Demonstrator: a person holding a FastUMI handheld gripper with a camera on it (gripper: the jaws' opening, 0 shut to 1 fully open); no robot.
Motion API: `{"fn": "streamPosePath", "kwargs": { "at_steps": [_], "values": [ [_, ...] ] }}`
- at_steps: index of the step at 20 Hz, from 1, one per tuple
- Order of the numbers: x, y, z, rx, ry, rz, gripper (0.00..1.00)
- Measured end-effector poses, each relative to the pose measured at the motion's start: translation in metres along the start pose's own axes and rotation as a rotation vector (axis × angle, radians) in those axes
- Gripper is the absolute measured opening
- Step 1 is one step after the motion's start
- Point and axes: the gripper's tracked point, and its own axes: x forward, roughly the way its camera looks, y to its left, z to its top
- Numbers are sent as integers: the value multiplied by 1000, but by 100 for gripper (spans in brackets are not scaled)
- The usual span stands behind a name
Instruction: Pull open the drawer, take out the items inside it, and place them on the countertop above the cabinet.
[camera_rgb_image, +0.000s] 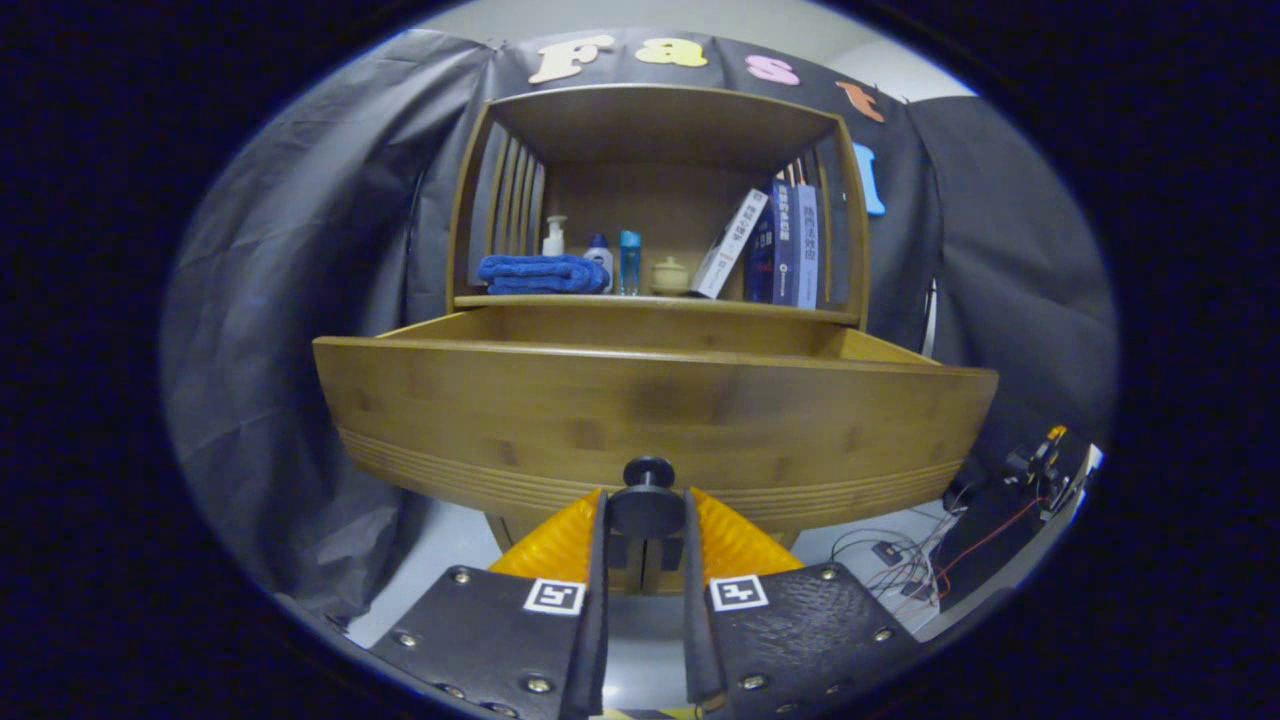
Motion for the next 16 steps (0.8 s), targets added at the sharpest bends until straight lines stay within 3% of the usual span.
{"fn": "streamPosePath", "kwargs": {
  "at_steps": [1, 5, 13, 16],
  "values": [
    [-12, -5, 0, -6, -6, -24, 31],
    [-36, 0, 3, -104, -25, 14, 30],
    [-41, 26, 68, -88, -110, 41, 80],
    [-38, 33, 88, -63, -132, 39, 79]
  ]
}}
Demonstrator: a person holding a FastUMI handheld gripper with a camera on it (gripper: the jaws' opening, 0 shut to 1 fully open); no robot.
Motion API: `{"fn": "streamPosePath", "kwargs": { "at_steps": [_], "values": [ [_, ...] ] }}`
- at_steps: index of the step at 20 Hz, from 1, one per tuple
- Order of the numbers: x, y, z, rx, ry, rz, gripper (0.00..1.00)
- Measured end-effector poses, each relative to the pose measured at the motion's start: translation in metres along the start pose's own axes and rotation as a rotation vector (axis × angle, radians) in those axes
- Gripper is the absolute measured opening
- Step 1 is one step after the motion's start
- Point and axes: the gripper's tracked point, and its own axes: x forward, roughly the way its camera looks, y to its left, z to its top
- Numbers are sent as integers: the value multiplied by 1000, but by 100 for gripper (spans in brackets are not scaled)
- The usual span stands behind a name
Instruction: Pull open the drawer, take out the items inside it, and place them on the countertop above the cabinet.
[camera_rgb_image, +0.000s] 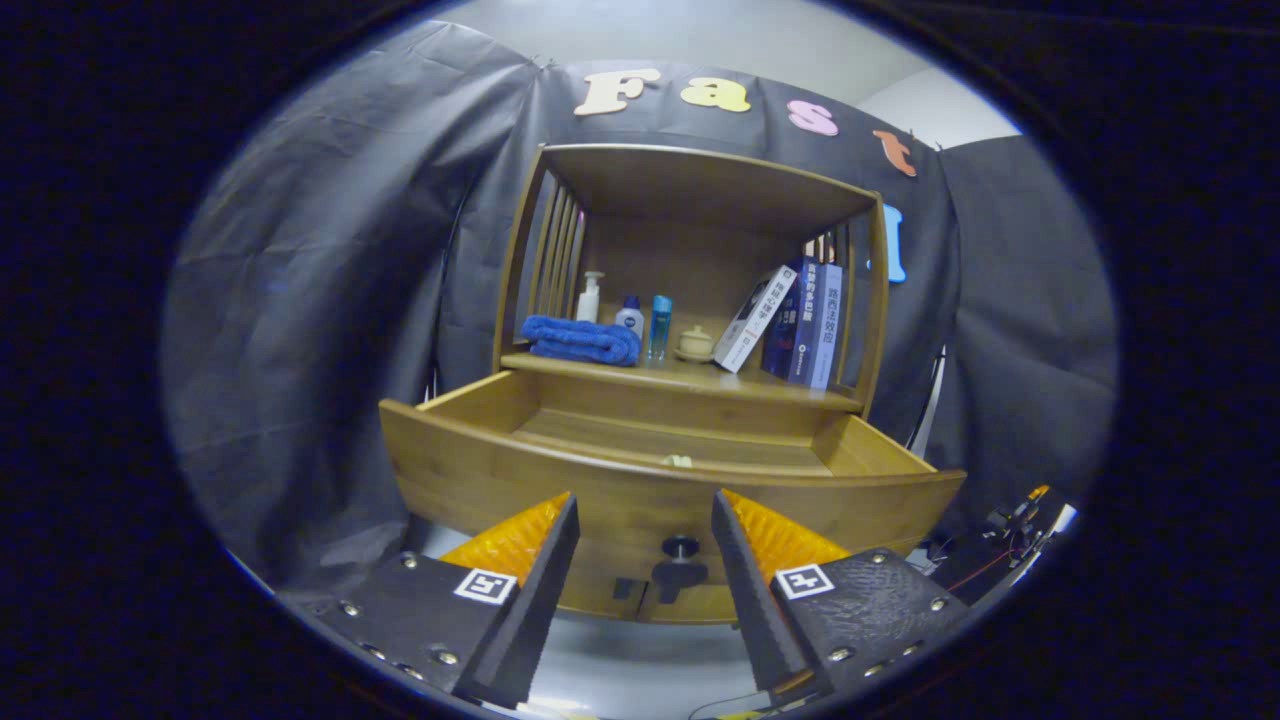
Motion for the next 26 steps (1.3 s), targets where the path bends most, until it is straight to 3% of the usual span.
{"fn": "streamPosePath", "kwargs": {
  "at_steps": [9, 13, 17, 26],
  "values": [
    [36, -10, 51, 18, -43, -33, 79],
    [63, -17, 51, 35, -12, -61, 79],
    [103, -25, 23, 63, 107, -67, 79],
    [167, -38, -54, 145, 530, -18, 80]
  ]
}}
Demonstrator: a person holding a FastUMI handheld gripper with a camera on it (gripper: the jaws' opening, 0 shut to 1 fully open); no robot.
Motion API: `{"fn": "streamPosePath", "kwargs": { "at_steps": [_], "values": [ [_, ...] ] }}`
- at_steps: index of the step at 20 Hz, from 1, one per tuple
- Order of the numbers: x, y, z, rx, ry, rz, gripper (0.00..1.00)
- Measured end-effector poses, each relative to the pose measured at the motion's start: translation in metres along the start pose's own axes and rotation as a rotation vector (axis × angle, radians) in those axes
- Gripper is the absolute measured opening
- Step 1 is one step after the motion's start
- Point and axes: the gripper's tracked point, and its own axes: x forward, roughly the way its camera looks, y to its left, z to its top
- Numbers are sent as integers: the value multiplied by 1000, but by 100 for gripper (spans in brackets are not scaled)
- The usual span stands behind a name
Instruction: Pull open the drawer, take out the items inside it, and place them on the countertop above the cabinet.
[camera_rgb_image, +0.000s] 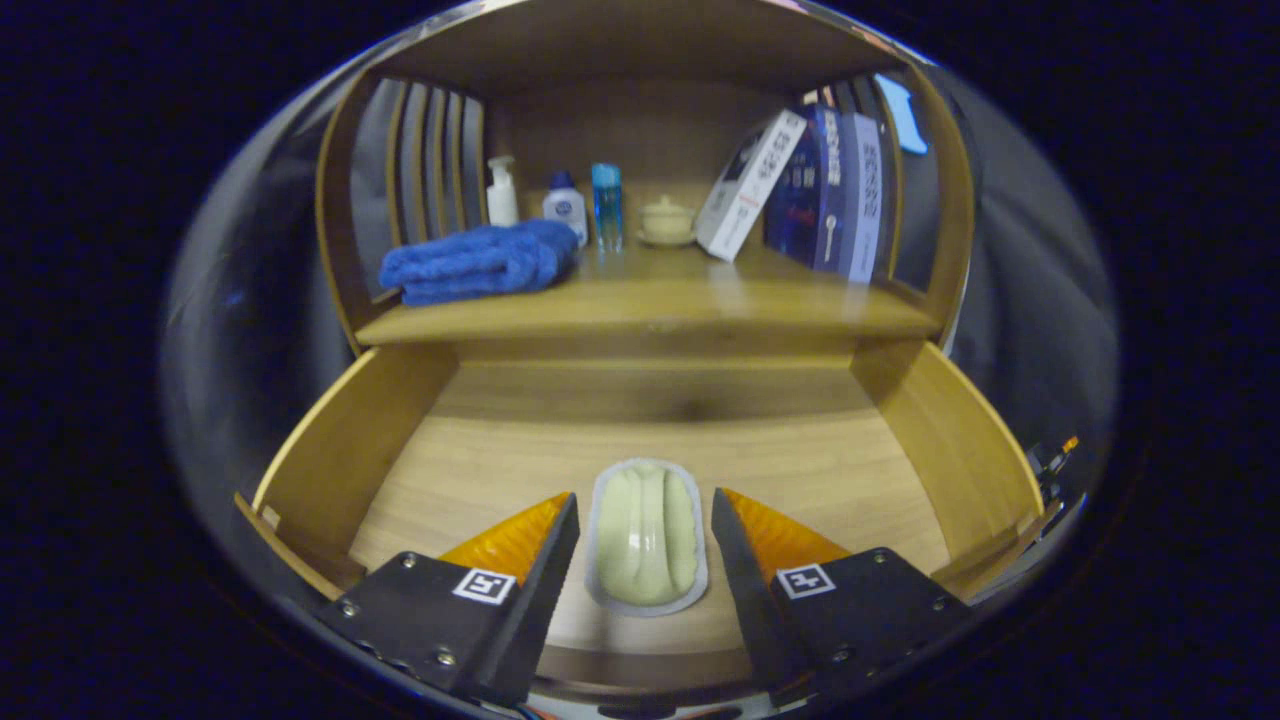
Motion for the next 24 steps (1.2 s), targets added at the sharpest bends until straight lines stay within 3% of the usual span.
{"fn": "streamPosePath", "kwargs": {
  "at_steps": [2, 3, 6, 9, 10, 13, 17, 24],
  "values": [
    [12, 0, -10, -5, 78, 3, 80],
    [16, 6, -15, 10, 110, 42, 80],
    [24, 0, -15, -18, 118, 22, 38],
    [35, 4, -17, -20, 101, 34, 41],
    [27, 3, -12, -15, 88, 40, 17],
    [23, 2, -8, -3, 22, 66, 17],
    [16, -12, 5, 113, -73, 51, 16],
    [16, -9, 5, 109, -51, 60, 16]
  ]
}}
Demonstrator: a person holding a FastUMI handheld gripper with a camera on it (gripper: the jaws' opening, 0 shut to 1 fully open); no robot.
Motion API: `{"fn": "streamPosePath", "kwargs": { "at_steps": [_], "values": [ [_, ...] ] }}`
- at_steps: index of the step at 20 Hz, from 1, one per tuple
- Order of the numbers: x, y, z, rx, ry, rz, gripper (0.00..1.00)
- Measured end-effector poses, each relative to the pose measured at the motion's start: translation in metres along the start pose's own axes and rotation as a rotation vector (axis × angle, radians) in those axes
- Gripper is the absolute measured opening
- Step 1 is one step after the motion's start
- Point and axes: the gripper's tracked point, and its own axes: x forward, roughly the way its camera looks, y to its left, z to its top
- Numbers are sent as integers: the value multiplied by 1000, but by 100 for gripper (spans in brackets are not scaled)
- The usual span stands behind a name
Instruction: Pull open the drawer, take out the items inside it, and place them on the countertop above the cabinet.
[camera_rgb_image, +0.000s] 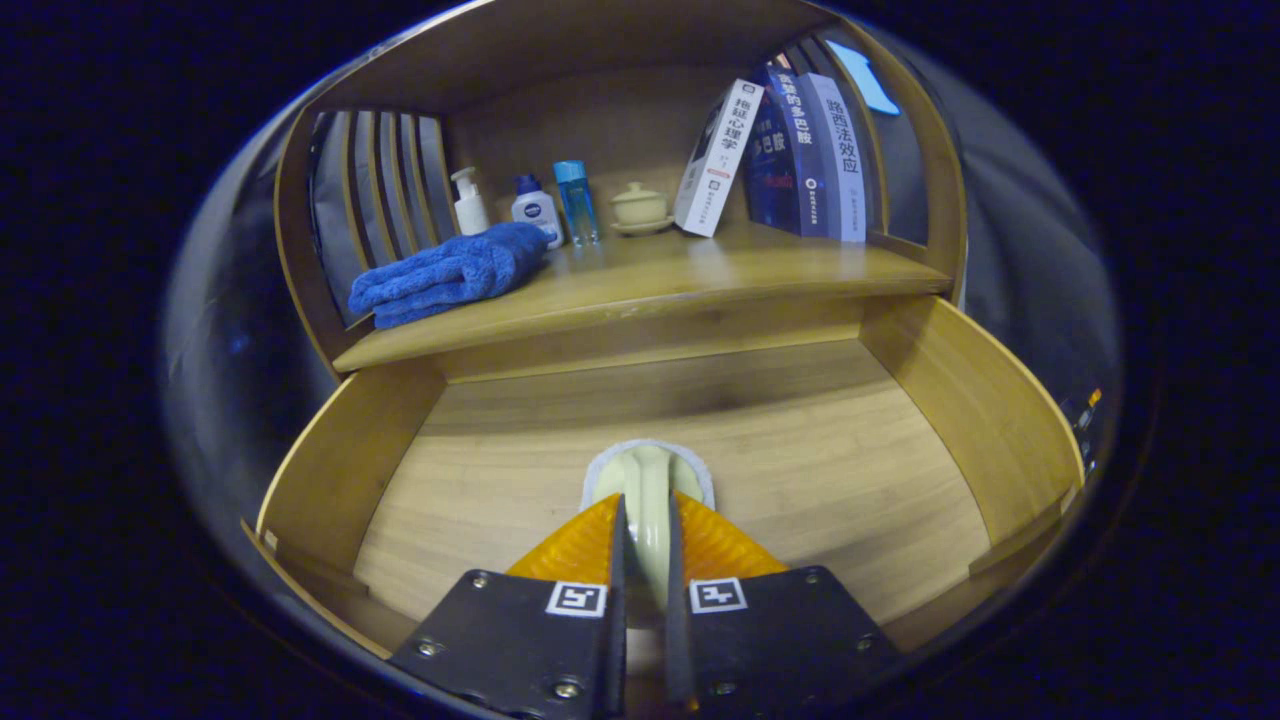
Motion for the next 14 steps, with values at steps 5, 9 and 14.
{"fn": "streamPosePath", "kwargs": {
  "at_steps": [5, 9, 14],
  "values": [
    [-16, 10, 29, 49, -74, 34, 16],
    [-46, 16, 69, 47, -183, 33, 16],
    [-110, 35, 135, -16, -398, 49, 16]
  ]
}}
